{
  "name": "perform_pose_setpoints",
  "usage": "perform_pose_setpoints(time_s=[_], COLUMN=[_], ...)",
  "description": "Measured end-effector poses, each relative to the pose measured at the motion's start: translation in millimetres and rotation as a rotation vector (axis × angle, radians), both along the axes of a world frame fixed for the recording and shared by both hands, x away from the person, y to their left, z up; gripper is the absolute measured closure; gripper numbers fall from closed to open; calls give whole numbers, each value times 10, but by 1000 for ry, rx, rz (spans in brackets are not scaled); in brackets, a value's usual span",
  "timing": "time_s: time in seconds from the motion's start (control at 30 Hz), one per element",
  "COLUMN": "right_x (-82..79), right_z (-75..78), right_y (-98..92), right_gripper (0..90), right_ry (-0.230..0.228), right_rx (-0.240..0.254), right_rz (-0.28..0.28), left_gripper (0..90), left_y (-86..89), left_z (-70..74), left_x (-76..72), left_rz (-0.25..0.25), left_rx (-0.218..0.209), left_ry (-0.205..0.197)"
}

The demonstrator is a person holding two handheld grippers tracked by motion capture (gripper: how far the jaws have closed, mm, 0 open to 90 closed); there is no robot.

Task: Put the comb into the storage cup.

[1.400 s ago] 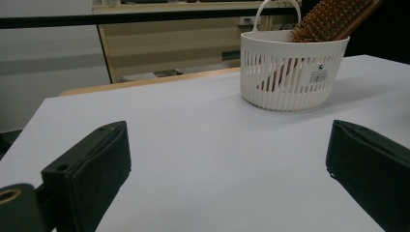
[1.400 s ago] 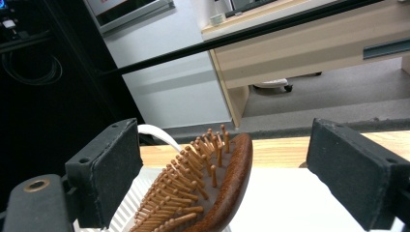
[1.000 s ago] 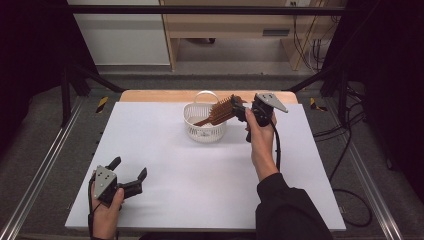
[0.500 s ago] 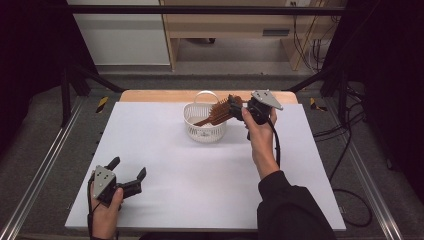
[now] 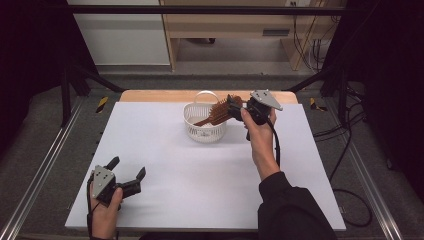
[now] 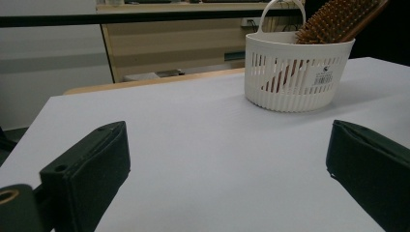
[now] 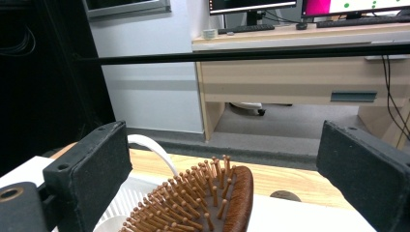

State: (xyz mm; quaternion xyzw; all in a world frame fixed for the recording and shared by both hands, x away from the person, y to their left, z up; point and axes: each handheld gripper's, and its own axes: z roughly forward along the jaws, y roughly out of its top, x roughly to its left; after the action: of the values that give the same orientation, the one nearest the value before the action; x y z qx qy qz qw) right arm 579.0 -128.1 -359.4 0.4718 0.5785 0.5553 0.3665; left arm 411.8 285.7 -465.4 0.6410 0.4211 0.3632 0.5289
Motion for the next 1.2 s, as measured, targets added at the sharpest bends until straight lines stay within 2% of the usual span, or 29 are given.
perform_pose_setpoints(time_s=[0.23, 0.47, 0.7, 0.83, 1.0, 1.1, 1.17, 1.2], right_x=[-12, -28, -45, -76, -89, -107, -101, -92], right_z=[27, 52, 79, 107, 115, 136, 137, 140], right_y=[-2, 41, 9, -9, -25, -20, -15, 7], right_gripper=[55, 63, 62, 65, 58, 60, 59, 56], right_ry=[-16, -18, -23, -45, -36, -41, -38, -29], right_rx=[-29, -74, -71, -64, -71, -61, -65, -73], right_rz=[14, 62, 75, 93, 101, 103, 111, 130], left_gripper=[17, 17, 17, 18, 15, 14, 16, 16], left_y=[-2, -2, -4, -5, -6, 26, 40, 47], left_z=[0, 1, 0, 0, -1, -3, -2, 0], left_x=[0, -3, 0, 1, -6, 1, 1, -2], left_rz=[-3, -2, -2, -3, -6, 16, 23, 25], left_rx=[3, 1, 1, 2, 1, -20, -19, -24], left_ry=[-2, -3, -2, -3, -3, -3, -6, -7])
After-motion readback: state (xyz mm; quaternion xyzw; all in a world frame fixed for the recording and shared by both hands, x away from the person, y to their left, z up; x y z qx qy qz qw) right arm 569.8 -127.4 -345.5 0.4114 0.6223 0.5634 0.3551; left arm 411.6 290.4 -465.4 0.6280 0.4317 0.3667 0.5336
